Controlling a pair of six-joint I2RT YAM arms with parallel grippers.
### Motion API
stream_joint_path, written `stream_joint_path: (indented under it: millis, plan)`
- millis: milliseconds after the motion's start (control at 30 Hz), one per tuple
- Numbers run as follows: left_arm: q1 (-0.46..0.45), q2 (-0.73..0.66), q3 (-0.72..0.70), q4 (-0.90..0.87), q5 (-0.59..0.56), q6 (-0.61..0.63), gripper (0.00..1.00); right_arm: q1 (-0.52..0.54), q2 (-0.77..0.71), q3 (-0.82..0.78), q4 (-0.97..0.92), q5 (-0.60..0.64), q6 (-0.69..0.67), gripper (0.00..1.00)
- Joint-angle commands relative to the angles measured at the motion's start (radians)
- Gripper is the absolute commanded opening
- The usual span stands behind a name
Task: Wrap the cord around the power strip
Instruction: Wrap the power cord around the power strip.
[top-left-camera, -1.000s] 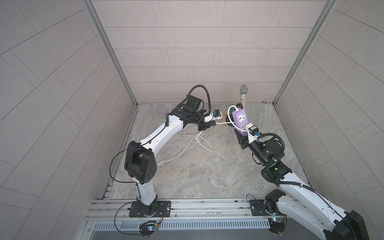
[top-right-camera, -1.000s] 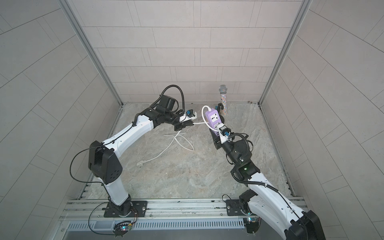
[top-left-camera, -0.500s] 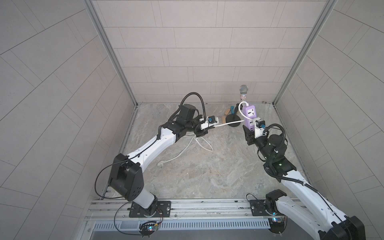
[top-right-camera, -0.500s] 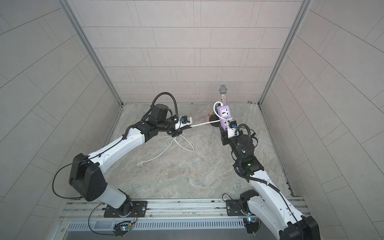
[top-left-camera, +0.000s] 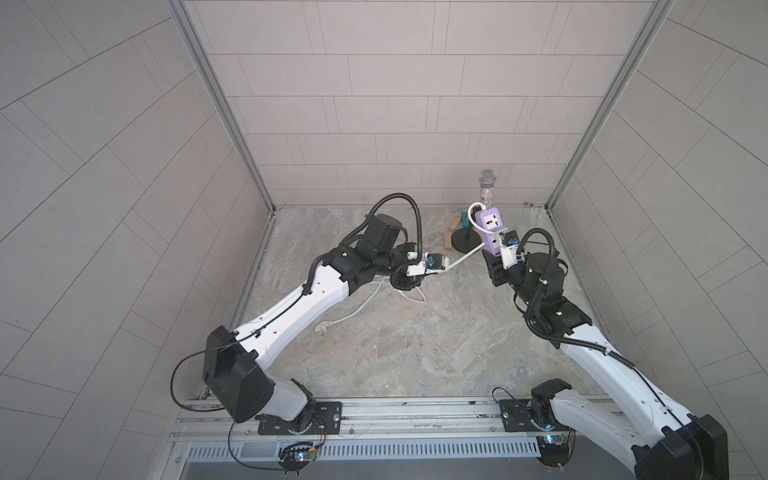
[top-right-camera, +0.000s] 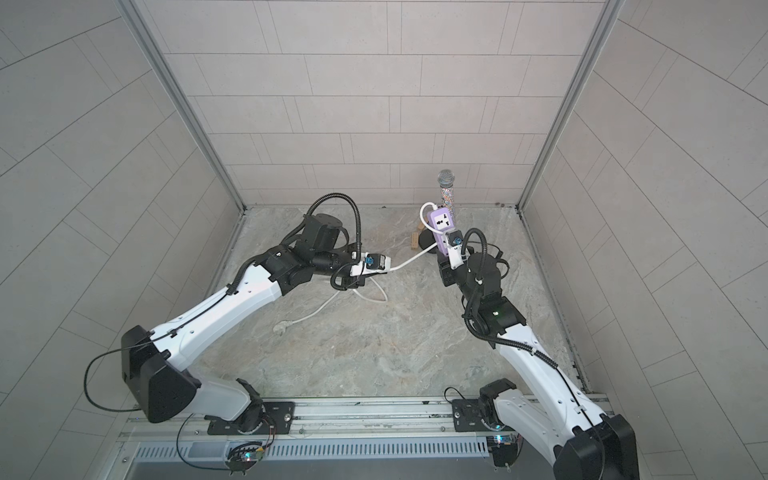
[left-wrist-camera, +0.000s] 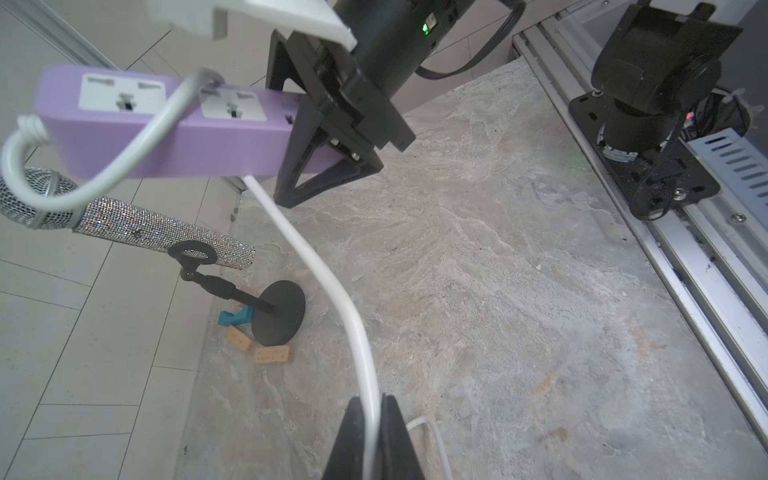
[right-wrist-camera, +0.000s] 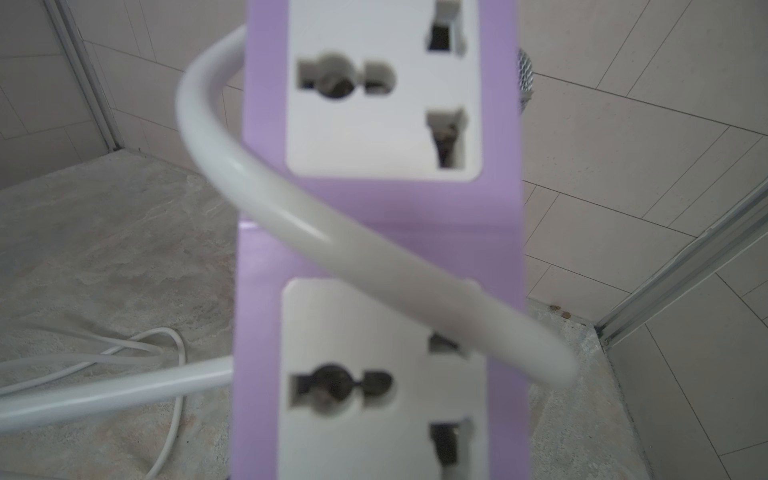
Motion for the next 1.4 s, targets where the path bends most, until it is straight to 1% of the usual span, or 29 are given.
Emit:
stream_joint_path:
  millis: [0, 133, 233, 367, 433, 600, 700, 800, 833, 1000, 1067, 1133, 1233, 1300, 1367]
  plan:
    - [-0.016, -0.042, 0.079, -0.176, 0.001, 0.112, 0.00, 0.038, 0.018, 0.028, -0.076, 0.135, -0.076, 0.00]
    - [-0.025, -0.031, 0.145, -0.206, 0.002, 0.150, 0.00, 0.134, 0.031, 0.022, -0.143, 0.074, -0.202, 0.00]
    - [-0.026, -0.009, 0.184, -0.212, -0.035, 0.179, 0.00, 0.186, 0.028, 0.008, -0.183, 0.000, -0.257, 0.00]
    - [-0.025, 0.032, 0.254, -0.238, -0.088, 0.222, 0.00, 0.209, 0.022, -0.001, -0.225, -0.128, -0.259, 0.00]
    - [-0.025, 0.057, 0.285, -0.243, -0.105, 0.241, 0.00, 0.229, 0.011, -0.013, -0.231, -0.213, -0.261, 0.00]
    - [-0.019, 0.127, 0.355, -0.270, -0.143, 0.277, 0.00, 0.260, -0.032, -0.065, -0.162, -0.388, -0.243, 0.00]
    - [-0.017, 0.172, 0.405, -0.304, -0.141, 0.294, 0.00, 0.289, -0.037, -0.074, -0.143, -0.449, -0.253, 0.00]
    - [-0.014, 0.212, 0.438, -0.320, -0.117, 0.300, 0.00, 0.322, -0.034, -0.074, -0.117, -0.477, -0.263, 0.00]
    - [-0.013, 0.223, 0.441, -0.318, -0.112, 0.301, 0.00, 0.331, -0.038, -0.101, -0.102, -0.484, -0.264, 0.00]
    - [-0.001, 0.248, 0.398, -0.287, -0.085, 0.298, 0.00, 0.352, -0.088, -0.133, -0.001, -0.502, -0.239, 0.00]
    - [0.019, 0.253, 0.392, -0.295, -0.040, 0.263, 0.00, 0.351, -0.120, -0.148, 0.043, -0.487, -0.219, 0.00]
    - [0.047, 0.257, 0.391, -0.289, 0.043, 0.212, 0.01, 0.351, -0.161, -0.161, 0.090, -0.468, -0.181, 0.00]
    - [0.080, 0.276, 0.405, -0.292, 0.124, 0.160, 0.10, 0.351, -0.193, -0.184, 0.165, -0.461, -0.140, 0.00]
    - [0.085, 0.295, 0.418, -0.310, 0.136, 0.150, 0.19, 0.351, -0.194, -0.186, 0.188, -0.466, -0.119, 0.00]
    - [0.089, 0.316, 0.434, -0.334, 0.141, 0.148, 0.24, 0.351, -0.194, -0.197, 0.229, -0.466, -0.091, 0.00]
